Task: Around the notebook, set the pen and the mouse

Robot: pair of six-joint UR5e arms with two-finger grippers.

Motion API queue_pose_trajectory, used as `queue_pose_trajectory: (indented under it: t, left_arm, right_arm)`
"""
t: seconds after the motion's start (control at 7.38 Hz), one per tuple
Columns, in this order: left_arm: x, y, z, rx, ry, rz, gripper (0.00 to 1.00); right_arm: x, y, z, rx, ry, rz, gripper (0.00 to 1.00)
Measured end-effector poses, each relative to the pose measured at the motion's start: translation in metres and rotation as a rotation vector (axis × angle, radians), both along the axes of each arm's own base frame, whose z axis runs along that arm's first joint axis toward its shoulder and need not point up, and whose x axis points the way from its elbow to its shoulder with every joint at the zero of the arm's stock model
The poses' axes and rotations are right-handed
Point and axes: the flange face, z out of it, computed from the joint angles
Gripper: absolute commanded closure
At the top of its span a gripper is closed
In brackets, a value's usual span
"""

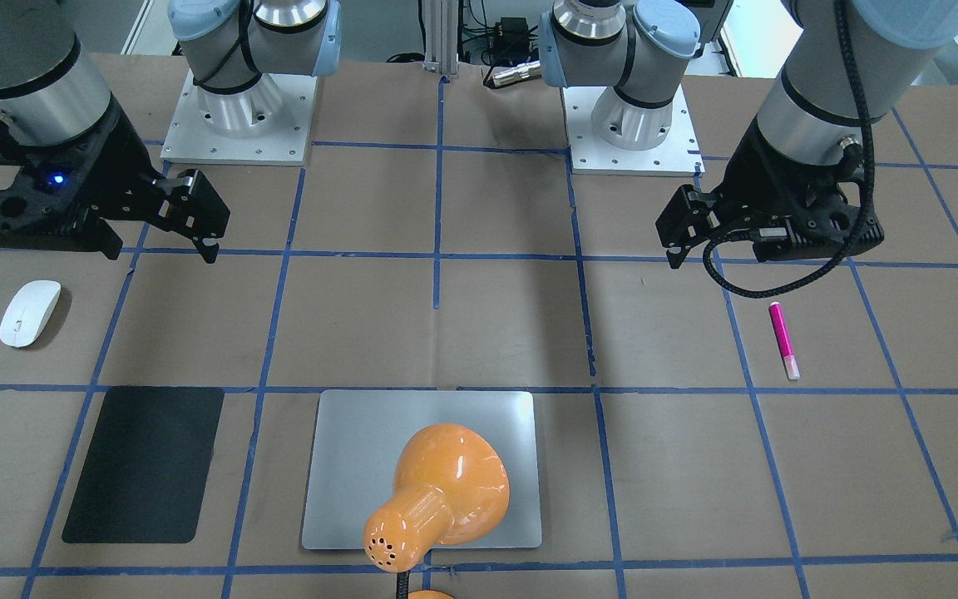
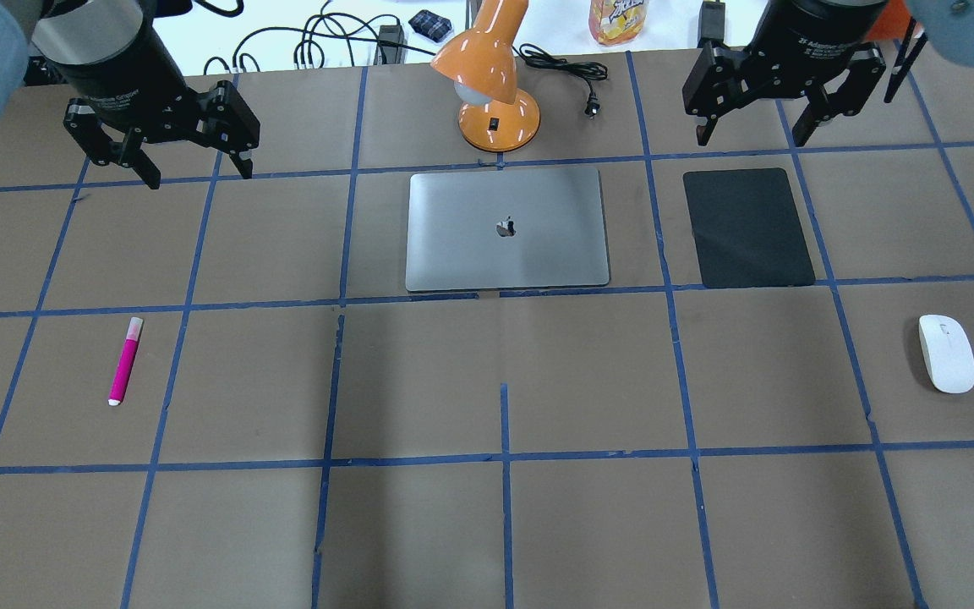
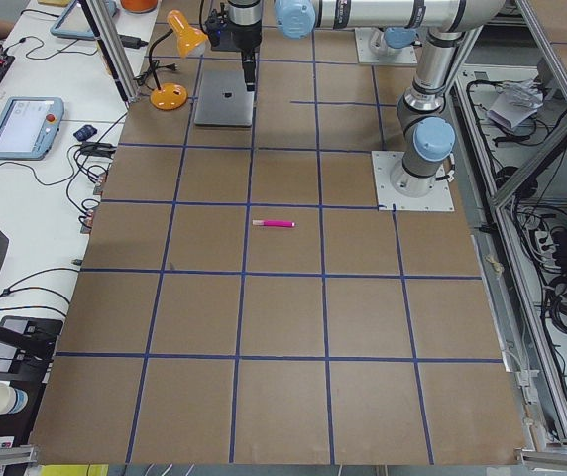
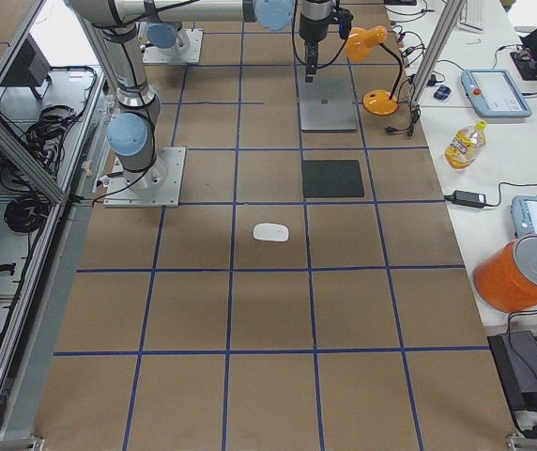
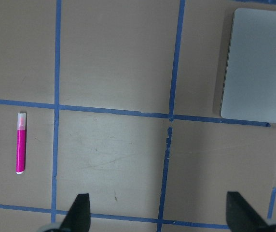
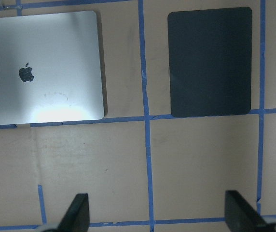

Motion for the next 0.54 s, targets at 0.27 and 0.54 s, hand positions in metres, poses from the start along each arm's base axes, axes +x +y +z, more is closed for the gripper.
queue_pose_trajectory:
  t: [0.27, 0.54]
  left_arm:
    - [0.026, 0.000, -0.020, 0.037, 0.007, -0.020, 0.00]
    - [0.100, 0.002, -0.065, 0.087, 0.031, -0.033, 0.00]
  right_arm:
    - [-0.048, -0.005, 0.003, 0.025, 0.051, -0.058, 0.00]
    - [-0.134, -0.005, 0.004, 0.068, 0.066, -0.078, 0.00]
